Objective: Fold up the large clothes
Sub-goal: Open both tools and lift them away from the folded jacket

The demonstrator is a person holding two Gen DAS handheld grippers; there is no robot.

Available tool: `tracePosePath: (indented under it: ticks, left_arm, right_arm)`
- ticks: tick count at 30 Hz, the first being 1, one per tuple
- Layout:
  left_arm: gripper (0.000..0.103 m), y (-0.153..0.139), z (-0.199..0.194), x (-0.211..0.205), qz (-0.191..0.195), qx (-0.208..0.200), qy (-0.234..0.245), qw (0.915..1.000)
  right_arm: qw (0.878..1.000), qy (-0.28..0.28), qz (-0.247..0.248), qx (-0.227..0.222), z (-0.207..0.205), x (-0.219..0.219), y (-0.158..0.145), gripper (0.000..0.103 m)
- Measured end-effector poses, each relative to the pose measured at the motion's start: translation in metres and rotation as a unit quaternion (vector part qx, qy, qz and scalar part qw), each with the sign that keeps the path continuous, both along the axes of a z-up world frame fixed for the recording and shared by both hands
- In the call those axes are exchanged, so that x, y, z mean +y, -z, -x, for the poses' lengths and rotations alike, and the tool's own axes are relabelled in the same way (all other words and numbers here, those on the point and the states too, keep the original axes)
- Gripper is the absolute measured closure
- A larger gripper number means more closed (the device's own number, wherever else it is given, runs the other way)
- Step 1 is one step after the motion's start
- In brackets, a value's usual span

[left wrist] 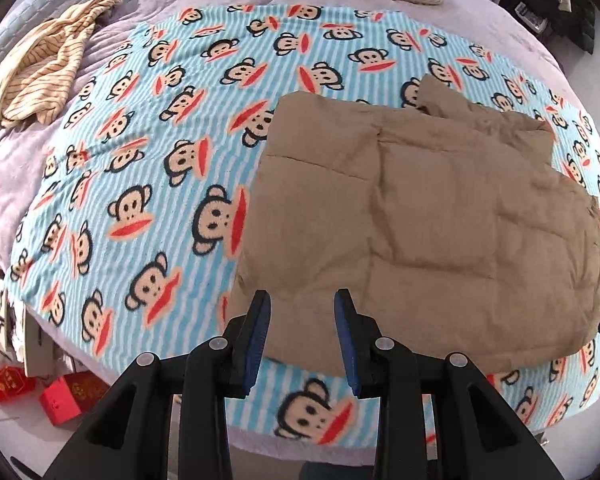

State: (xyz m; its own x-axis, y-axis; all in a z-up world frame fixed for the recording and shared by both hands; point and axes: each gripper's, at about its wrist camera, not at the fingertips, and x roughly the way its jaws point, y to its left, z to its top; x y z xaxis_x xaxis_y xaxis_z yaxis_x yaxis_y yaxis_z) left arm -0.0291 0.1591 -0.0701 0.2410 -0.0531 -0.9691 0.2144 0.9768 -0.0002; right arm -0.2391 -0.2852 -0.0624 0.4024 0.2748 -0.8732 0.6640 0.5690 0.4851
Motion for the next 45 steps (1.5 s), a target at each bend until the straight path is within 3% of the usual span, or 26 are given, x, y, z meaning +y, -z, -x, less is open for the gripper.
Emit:
tracePosePath:
  ticks: [1, 2, 4, 7, 15, 16, 17, 24, 26, 33, 42, 45]
  left_arm:
    - [0.015, -0.004, 0.006, -0.002, 0.001, -0.003, -0.002, 1.0000]
    - [0.001, -0.008, 0.011, -0.003, -0.001, -0.014, -0.005, 0.9999]
    - [0.000, -0.017, 0.025, -0.009, -0.007, -0.035, 0.006, 0.9993]
    - [0.000, -0.018, 0.031, -0.016, -0.009, -0.029, 0.031, 0.9991]
    - [0.000, -0.011, 0.013, -0.018, -0.008, -0.006, 0.073, 0.9973]
    - [0.000, -0.009, 0.010, -0.017, -0.007, -0.003, 0.079, 0.9969]
    - [0.000, -0.006, 0.007, -0.016, -0.007, -0.001, 0.083, 0.9966]
    - [0.000, 0.011, -0.017, -0.009, -0.005, 0.015, 0.118, 0.9929]
    - [0.000, 0.013, -0.022, -0.007, -0.001, 0.019, 0.121, 0.9925]
    - [0.000, 0.020, -0.040, -0.003, 0.001, 0.027, 0.125, 0.9918]
    - [0.000, 0.032, -0.057, 0.000, -0.023, 0.020, 0.126, 0.9916]
    - [0.000, 0.040, -0.073, 0.013, -0.011, 0.033, 0.116, 0.9926]
  right_arm:
    - [1.000, -0.005, 0.003, 0.000, -0.001, 0.002, -0.002, 0.062]
    - [1.000, -0.011, 0.007, 0.002, -0.001, 0.004, -0.004, 0.061]
    - [1.000, -0.020, 0.016, 0.004, 0.000, 0.008, -0.008, 0.055]
    - [0.999, -0.025, 0.024, 0.009, -0.002, 0.020, -0.011, 0.043]
    - [0.999, -0.025, 0.019, 0.030, -0.026, 0.071, 0.000, 0.029]
    - [0.999, -0.032, 0.022, 0.033, -0.033, 0.081, 0.000, 0.019]
    - [0.998, -0.037, 0.027, 0.036, -0.040, 0.090, 0.000, 0.017]
    - [0.996, -0.071, 0.034, 0.045, -0.082, 0.136, -0.003, 0.015]
    - [0.995, -0.083, 0.040, 0.050, -0.090, 0.146, -0.002, 0.000]
    - [0.993, -0.098, 0.057, 0.040, -0.110, 0.165, -0.003, 0.000]
    - [0.987, -0.125, 0.034, 0.090, -0.123, 0.171, 0.015, 0.000]
    - [0.987, -0.129, 0.025, 0.093, -0.123, 0.173, 0.017, 0.000]
